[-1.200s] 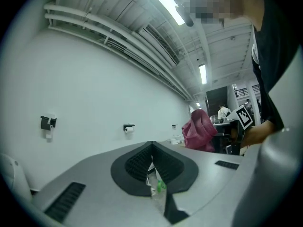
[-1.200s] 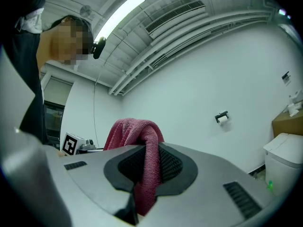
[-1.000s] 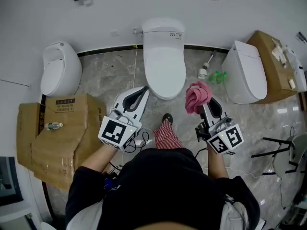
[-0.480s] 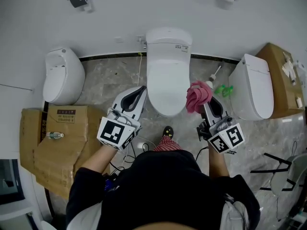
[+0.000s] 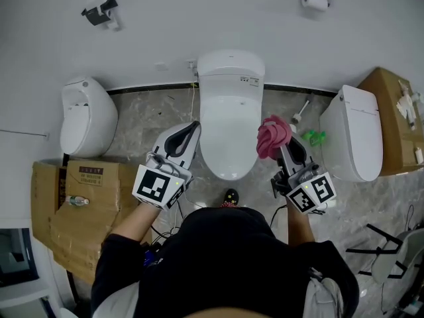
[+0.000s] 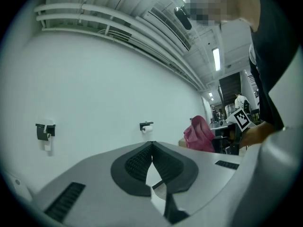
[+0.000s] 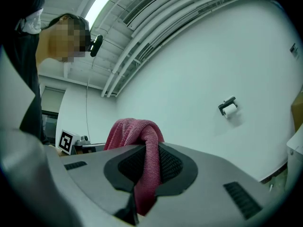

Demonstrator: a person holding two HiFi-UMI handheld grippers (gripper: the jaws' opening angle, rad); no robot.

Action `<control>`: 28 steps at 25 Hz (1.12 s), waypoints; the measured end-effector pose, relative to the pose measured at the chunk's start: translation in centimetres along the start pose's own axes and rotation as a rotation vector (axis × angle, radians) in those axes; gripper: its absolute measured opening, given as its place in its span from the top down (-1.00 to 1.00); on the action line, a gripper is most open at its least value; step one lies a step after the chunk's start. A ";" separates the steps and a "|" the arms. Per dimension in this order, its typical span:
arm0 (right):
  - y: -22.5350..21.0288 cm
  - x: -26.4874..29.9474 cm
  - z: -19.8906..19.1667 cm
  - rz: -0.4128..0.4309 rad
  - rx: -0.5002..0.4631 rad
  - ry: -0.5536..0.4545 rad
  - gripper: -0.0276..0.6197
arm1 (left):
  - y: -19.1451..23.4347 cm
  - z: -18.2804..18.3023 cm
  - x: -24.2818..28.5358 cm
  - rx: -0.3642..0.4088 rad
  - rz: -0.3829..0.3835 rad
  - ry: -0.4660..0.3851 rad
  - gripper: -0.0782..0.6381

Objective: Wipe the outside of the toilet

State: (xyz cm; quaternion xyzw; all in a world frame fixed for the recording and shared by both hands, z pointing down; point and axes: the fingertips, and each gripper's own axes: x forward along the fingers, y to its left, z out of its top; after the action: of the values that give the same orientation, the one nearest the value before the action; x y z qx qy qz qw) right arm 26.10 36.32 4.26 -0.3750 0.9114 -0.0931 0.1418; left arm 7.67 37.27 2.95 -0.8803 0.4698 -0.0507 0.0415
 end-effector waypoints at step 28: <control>-8.6 14.7 -0.8 -0.038 -0.023 0.023 0.74 | 13.2 -0.7 14.9 -0.005 -0.085 -0.075 0.76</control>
State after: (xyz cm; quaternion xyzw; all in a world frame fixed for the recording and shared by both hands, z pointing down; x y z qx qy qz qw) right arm 21.45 19.91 4.63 -0.3929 0.9065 -0.0897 0.1254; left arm 5.00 17.52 2.77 -0.9009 0.4301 -0.0184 0.0548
